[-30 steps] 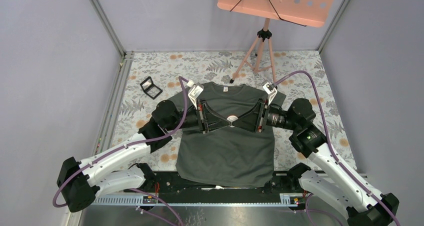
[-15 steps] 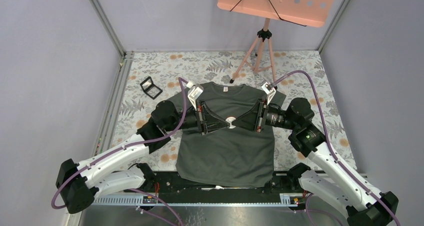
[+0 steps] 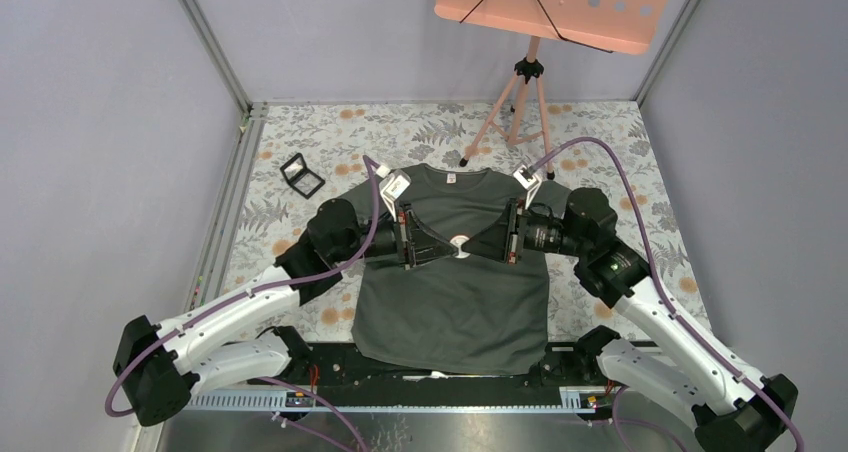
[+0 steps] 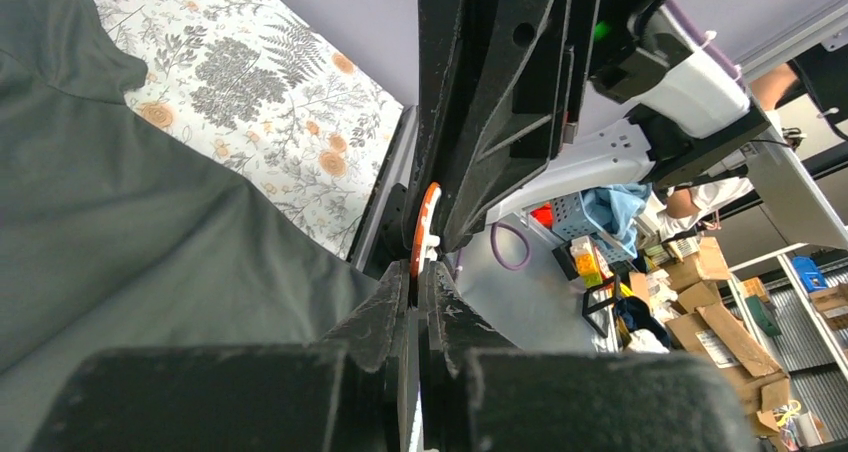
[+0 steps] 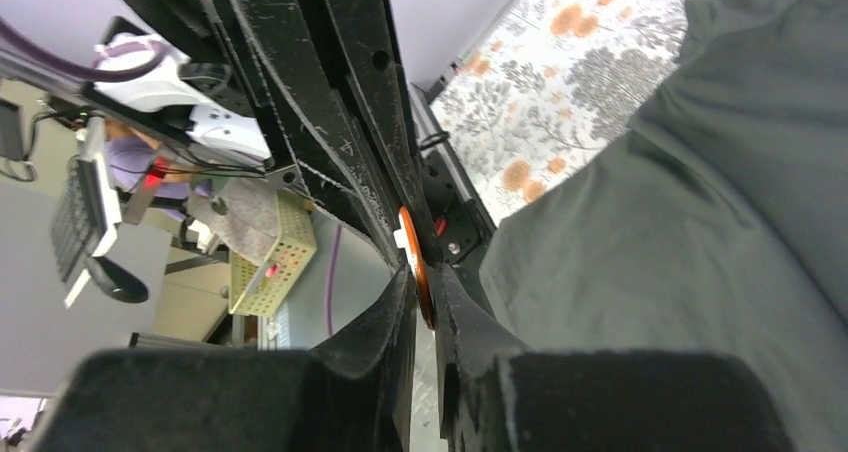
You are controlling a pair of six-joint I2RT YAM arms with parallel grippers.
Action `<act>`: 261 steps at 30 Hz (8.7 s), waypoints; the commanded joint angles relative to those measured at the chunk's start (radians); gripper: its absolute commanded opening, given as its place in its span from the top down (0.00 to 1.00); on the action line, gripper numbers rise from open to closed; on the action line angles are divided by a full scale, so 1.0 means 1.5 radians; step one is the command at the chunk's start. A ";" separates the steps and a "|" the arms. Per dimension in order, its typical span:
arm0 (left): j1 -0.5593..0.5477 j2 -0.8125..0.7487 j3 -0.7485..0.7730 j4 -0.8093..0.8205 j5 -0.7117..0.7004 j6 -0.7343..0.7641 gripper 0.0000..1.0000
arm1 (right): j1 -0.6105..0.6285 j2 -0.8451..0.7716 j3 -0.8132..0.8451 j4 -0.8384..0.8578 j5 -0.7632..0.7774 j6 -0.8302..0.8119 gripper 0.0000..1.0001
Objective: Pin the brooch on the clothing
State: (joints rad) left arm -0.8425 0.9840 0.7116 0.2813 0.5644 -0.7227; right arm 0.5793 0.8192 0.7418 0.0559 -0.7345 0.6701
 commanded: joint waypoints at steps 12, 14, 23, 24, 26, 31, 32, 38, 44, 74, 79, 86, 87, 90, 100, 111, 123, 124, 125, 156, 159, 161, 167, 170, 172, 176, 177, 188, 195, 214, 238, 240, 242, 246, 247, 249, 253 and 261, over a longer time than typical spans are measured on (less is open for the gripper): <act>-0.014 -0.020 0.037 -0.118 -0.019 0.092 1.00 | 0.029 0.038 0.031 -0.061 0.087 -0.042 0.84; -0.014 -0.021 0.032 -0.123 -0.024 0.092 1.00 | 0.029 0.015 0.032 -0.044 0.083 -0.037 0.76; -0.014 -0.041 0.029 -0.152 -0.042 0.104 1.00 | 0.029 -0.066 0.035 -0.068 0.175 -0.070 0.46; -0.014 -0.041 0.030 -0.158 -0.050 0.105 1.00 | 0.029 -0.069 0.035 -0.072 0.179 -0.072 0.45; -0.014 -0.040 0.035 -0.176 -0.075 0.110 1.00 | 0.029 -0.073 0.034 -0.083 0.194 -0.074 0.43; -0.013 -0.024 0.051 -0.242 -0.176 0.123 1.00 | 0.029 -0.088 0.037 -0.160 0.313 -0.084 0.39; -0.015 -0.017 0.056 -0.256 -0.202 0.127 1.00 | 0.029 -0.087 0.040 -0.186 0.351 -0.088 0.39; -0.052 0.065 0.136 -0.351 -0.392 0.152 1.00 | 0.029 -0.035 0.053 -0.314 0.541 -0.090 0.38; -0.056 0.165 0.197 -0.360 -0.506 0.155 1.00 | 0.028 0.057 0.054 -0.329 0.590 -0.108 0.35; 0.068 0.238 0.098 -0.211 -0.443 0.093 1.00 | -0.072 0.670 0.274 -0.260 0.631 -0.176 0.35; 0.068 0.245 0.095 -0.208 -0.442 0.096 1.00 | -0.072 0.695 0.286 -0.263 0.611 -0.166 0.39; 0.068 0.241 0.092 -0.205 -0.442 0.100 1.00 | -0.072 0.717 0.291 -0.276 0.617 -0.158 0.51; 0.068 0.241 0.091 -0.203 -0.441 0.100 1.00 | -0.072 0.718 0.290 -0.282 0.621 -0.156 0.53; 0.069 0.243 0.092 -0.202 -0.437 0.099 1.00 | -0.072 0.713 0.280 -0.289 0.639 -0.151 0.56; 0.069 0.251 0.092 -0.192 -0.425 0.089 1.00 | -0.072 0.634 0.234 -0.302 0.691 -0.138 0.55; 0.068 0.261 0.086 -0.190 -0.411 0.073 1.00 | -0.072 0.625 0.225 -0.278 0.674 -0.144 0.82; 0.068 0.269 0.082 -0.176 -0.403 0.071 1.00 | -0.073 0.646 0.273 -0.282 0.671 -0.181 0.62; 0.068 0.269 0.081 -0.175 -0.402 0.071 1.00 | -0.073 0.650 0.277 -0.282 0.669 -0.184 0.60; 0.068 0.269 0.080 -0.174 -0.402 0.072 1.00 | -0.073 0.654 0.281 -0.283 0.665 -0.186 0.59; 0.042 0.374 0.121 -0.130 -0.411 0.054 1.00 | -0.074 0.649 0.246 -0.253 0.623 -0.163 1.00; 0.028 0.413 0.142 -0.113 -0.433 0.048 1.00 | -0.075 0.628 0.235 -0.248 0.625 -0.162 1.00; 0.021 0.434 0.149 -0.093 -0.451 0.044 1.00 | -0.075 0.614 0.230 -0.246 0.626 -0.159 1.00; 0.011 0.468 0.169 -0.052 -0.454 0.035 1.00 | -0.076 0.568 0.196 -0.214 0.611 -0.141 1.00; 0.003 0.486 0.187 -0.055 -0.464 0.029 1.00 | -0.079 0.544 0.181 -0.197 0.598 -0.129 1.00; 0.000 0.500 0.200 -0.055 -0.470 0.026 1.00 | -0.081 0.536 0.176 -0.191 0.586 -0.124 1.00; -0.005 0.531 0.231 -0.061 -0.465 0.020 1.00 | -0.083 0.526 0.164 -0.177 0.566 -0.117 1.00; -0.006 0.537 0.234 -0.060 -0.464 0.019 1.00 | -0.084 0.524 0.162 -0.173 0.565 -0.115 1.00; -0.014 0.574 0.260 -0.051 -0.450 0.004 1.00 | -0.103 0.491 0.108 -0.094 0.492 -0.071 1.00; -0.014 0.603 0.291 -0.083 -0.454 -0.001 1.00 | -0.112 0.464 0.082 -0.058 0.451 -0.053 1.00; -0.015 0.643 0.331 -0.100 -0.420 -0.009 1.00 | -0.115 0.468 0.066 0.013 0.368 -0.060 1.00; -0.008 0.596 0.281 -0.040 -0.434 -0.044 1.00 | -0.114 0.528 0.057 -0.001 0.337 -0.093 1.00; -0.007 0.597 0.281 -0.039 -0.428 -0.047 1.00 | -0.115 0.517 0.058 -0.005 0.332 -0.099 0.96; -0.005 0.597 0.281 -0.040 -0.425 -0.048 1.00 | -0.115 0.496 0.052 -0.007 0.329 -0.104 0.87; -0.003 0.597 0.277 -0.040 -0.422 -0.048 1.00 | -0.115 0.430 0.047 -0.029 0.330 -0.133 0.75; -0.003 0.596 0.277 -0.039 -0.421 -0.048 1.00 | -0.115 0.417 0.048 -0.032 0.333 -0.140 0.72; -0.002 0.596 0.275 -0.037 -0.417 -0.047 1.00 | -0.115 0.391 0.048 -0.069 0.346 -0.155 0.68; 0.001 0.585 0.263 -0.029 -0.414 -0.042 1.00 | -0.115 0.356 0.042 -0.099 0.373 -0.175 0.63; 0.007 0.582 0.253 -0.022 -0.402 -0.041 1.00 | -0.114 0.336 -0.013 -0.060 0.390 -0.210 0.49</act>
State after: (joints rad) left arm -0.8398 1.9045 1.0962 0.1829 -0.0593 -0.7864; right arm 0.4114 1.3308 0.7494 -0.0528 -0.1799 0.4068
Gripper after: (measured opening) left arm 0.037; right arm 0.506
